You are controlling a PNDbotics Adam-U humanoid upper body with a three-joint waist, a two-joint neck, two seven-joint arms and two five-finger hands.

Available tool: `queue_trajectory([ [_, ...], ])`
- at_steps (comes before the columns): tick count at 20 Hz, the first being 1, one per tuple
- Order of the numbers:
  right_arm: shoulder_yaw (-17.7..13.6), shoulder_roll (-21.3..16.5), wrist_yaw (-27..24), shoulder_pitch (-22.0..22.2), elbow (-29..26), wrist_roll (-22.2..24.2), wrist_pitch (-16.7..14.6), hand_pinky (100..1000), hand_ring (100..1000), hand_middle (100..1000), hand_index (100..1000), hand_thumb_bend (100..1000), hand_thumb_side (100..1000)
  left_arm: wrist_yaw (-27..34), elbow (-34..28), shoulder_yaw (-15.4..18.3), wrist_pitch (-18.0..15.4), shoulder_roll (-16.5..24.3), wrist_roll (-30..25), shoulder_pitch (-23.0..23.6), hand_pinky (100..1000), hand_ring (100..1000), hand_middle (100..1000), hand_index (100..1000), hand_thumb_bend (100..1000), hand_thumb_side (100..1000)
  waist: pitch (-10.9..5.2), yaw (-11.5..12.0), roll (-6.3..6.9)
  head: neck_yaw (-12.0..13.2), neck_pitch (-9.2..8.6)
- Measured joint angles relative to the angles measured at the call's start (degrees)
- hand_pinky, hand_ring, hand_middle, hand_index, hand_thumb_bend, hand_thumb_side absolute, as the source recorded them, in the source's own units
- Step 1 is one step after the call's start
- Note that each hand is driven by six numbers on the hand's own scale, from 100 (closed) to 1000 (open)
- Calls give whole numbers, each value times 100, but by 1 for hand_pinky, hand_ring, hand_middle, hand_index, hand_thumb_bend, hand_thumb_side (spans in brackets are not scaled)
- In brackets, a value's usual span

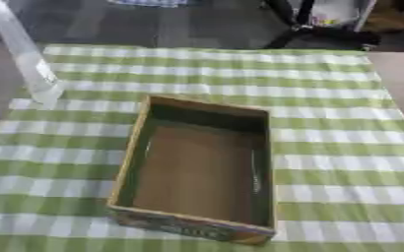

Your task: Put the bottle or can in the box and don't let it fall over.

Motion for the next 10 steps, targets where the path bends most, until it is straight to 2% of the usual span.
queue_trajectory([
  [5, 3, 19, 0, 32, 0, 16, 11, 909, 1000, 1000, 1000, 100, 620, -68, 525, -142, -174, 130, -383, -306, 1000, 1000, 988, 1000, 927, 326, -1, -35, -20, -5, -46],
  [10, 34, 20, 0, 40, 0, 31, 11, 908, 1000, 1000, 1000, 100, 620, -147, 951, -235, -297, 221, -523, -568, 1000, 1000, 982, 1000, 933, 327, -1, -58, -23, 17, -64],
])
